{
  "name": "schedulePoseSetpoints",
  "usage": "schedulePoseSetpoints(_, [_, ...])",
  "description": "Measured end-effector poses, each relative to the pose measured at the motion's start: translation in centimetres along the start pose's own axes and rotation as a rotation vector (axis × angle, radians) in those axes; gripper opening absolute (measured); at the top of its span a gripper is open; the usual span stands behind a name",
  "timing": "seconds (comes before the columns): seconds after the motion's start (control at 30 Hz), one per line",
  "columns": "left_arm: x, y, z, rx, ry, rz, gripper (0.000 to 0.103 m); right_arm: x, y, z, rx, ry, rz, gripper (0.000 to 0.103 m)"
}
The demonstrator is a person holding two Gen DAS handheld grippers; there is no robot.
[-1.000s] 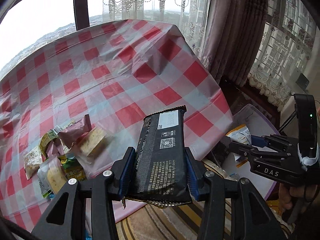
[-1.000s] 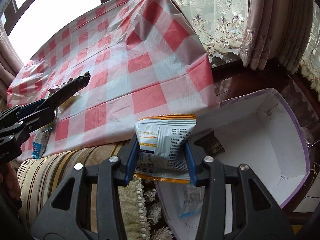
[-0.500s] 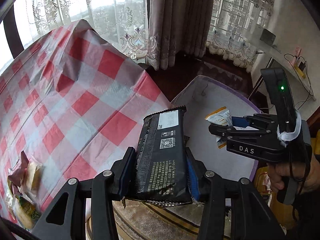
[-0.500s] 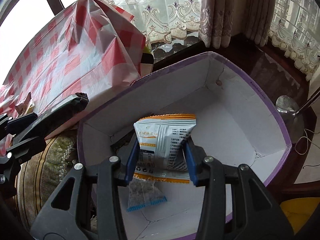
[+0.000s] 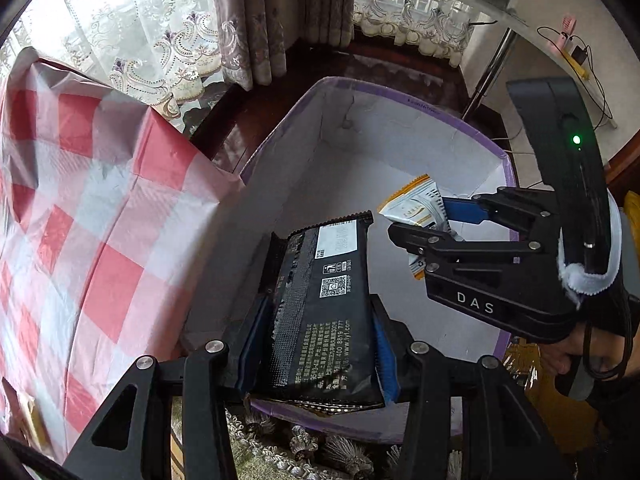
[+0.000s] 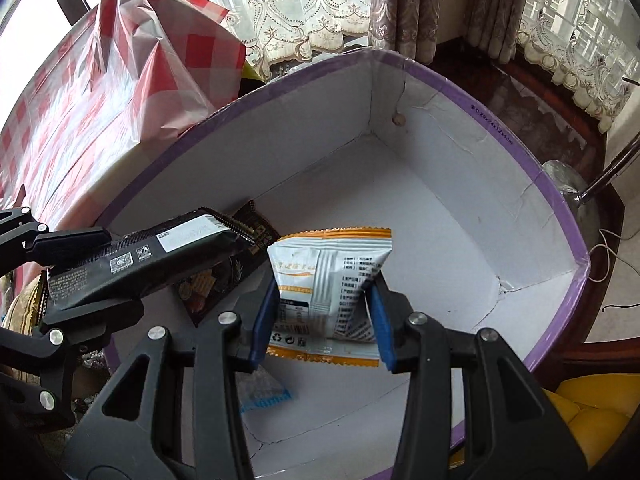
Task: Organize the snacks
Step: 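Carry both packets into the white box and open both tools, then move both tools back over the remaining snacks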
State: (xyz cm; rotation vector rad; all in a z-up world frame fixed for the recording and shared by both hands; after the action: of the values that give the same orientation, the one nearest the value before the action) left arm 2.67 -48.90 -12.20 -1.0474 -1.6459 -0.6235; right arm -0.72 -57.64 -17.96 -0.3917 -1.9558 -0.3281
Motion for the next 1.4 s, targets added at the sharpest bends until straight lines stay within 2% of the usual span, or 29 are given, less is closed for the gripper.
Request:
schedulePoseSetpoints(0.17, [-1.8,-0.9,-0.1,-0.043,0.055,-0.017,0.048,-1.1,-0.1,0.9,0.005,0.037,0.005,0.047])
schedulePoseSetpoints(0.33, [-3.2,-1.1,-0.2,-0.053,0.094,-0.019,0.048,-1.7,-0.3,1.1,-0.003,0.058,0.007,0.048])
schedulePoseSetpoints(0.47, [-3.4,-0.7,-0.1,-0.037,0.102,-0.03,0.052,-1.6,-0.3,1.2,-0.007,0.058,0.0,0.049])
schedulePoseSetpoints(0.7, [-1.6,0.7,-1.1,0.047,0.016,-0.036,0.061,-0.2,0.1,0.2,0.005,0.019,-0.001,0.062])
schedulePoseSetpoints(0.93, [1.7,3.9,-0.5,0.17,-0.075,-0.051,0.063,1.4,2.5,-1.1,0.052,-0.018,-0.026,0.064])
schedulePoseSetpoints(1.13, [4.9,7.7,1.0,0.285,-0.164,-0.081,0.063,3.0,6.7,-2.2,0.132,-0.05,-0.059,0.065])
schedulePoseSetpoints(1.4, [9.4,14.1,5.2,0.488,-0.264,-0.121,0.063,5.2,14.0,-3.9,0.259,-0.09,-0.118,0.067])
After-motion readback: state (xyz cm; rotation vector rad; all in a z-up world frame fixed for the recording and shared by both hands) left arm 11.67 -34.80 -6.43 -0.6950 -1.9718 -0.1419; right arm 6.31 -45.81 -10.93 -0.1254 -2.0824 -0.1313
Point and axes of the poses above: each gripper's, at about its wrist camera, not at the fingertips, and x roughly against the way its jaws point, y to its left, z to its underside, the point moved 10 cm from there along -x, roughly the way its jaws point, and after that the axes turned 10 degrees about x, right-handed, at the moved point
